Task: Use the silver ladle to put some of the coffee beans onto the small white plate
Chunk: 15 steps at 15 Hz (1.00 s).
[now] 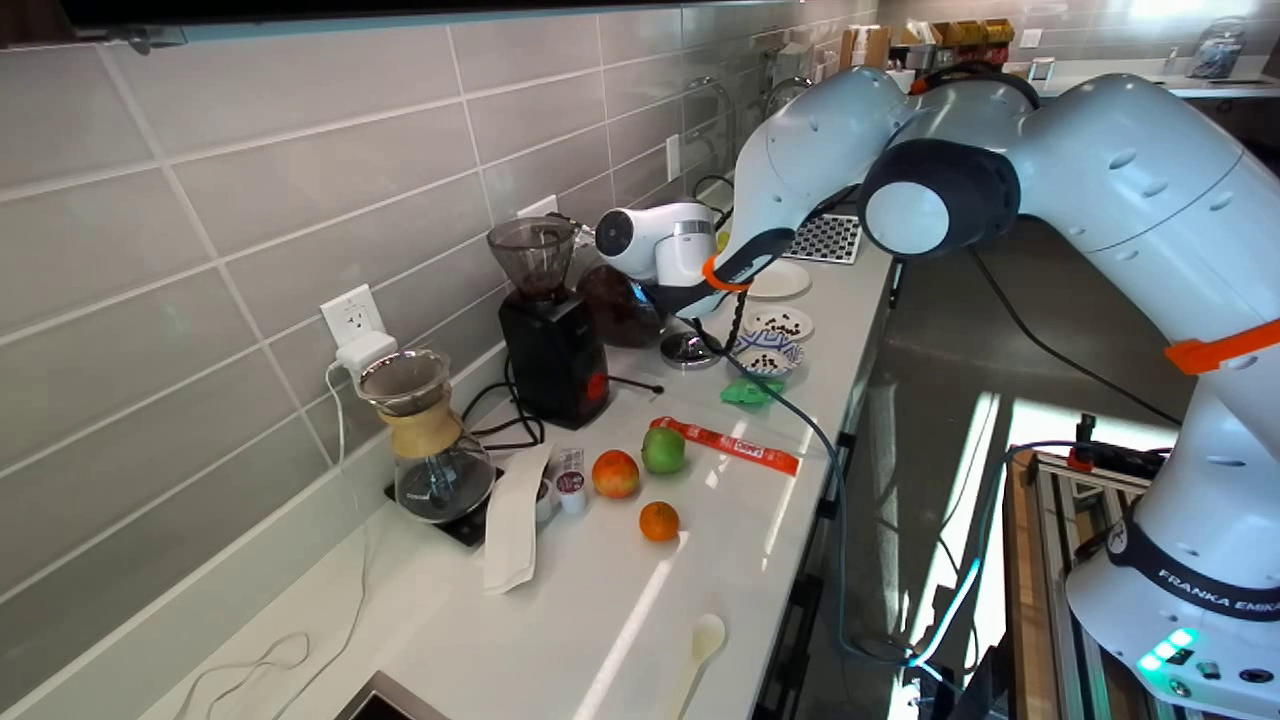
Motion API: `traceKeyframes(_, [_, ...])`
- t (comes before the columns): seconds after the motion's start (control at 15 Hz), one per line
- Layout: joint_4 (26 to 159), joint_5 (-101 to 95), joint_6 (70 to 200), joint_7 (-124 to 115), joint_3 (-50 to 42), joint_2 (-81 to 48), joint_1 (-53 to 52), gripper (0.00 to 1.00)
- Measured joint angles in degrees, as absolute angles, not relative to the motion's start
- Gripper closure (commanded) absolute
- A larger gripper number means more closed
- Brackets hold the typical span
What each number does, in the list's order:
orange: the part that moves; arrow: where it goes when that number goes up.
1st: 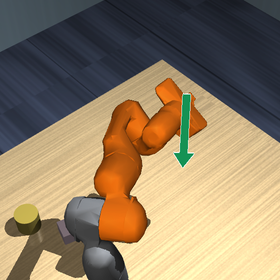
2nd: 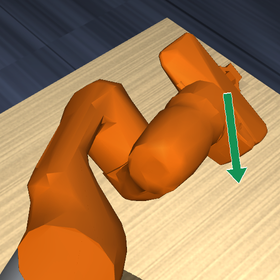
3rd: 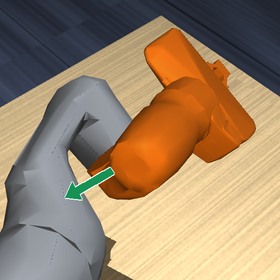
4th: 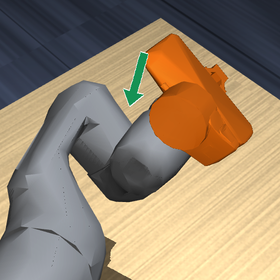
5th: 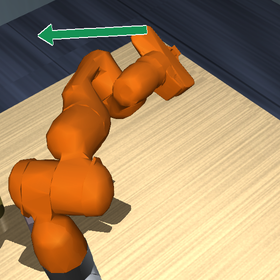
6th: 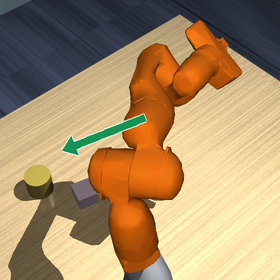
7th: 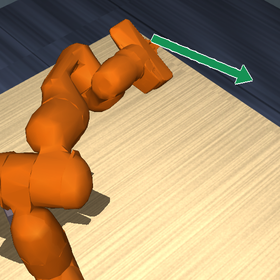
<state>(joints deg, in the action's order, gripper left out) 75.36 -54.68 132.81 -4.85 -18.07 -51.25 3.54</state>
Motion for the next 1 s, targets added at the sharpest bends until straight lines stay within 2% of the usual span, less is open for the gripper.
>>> traceKeyframes(1.0, [84.28, -62.12, 132.84, -21.11, -17.22, -46.87, 1.51, 0.99])
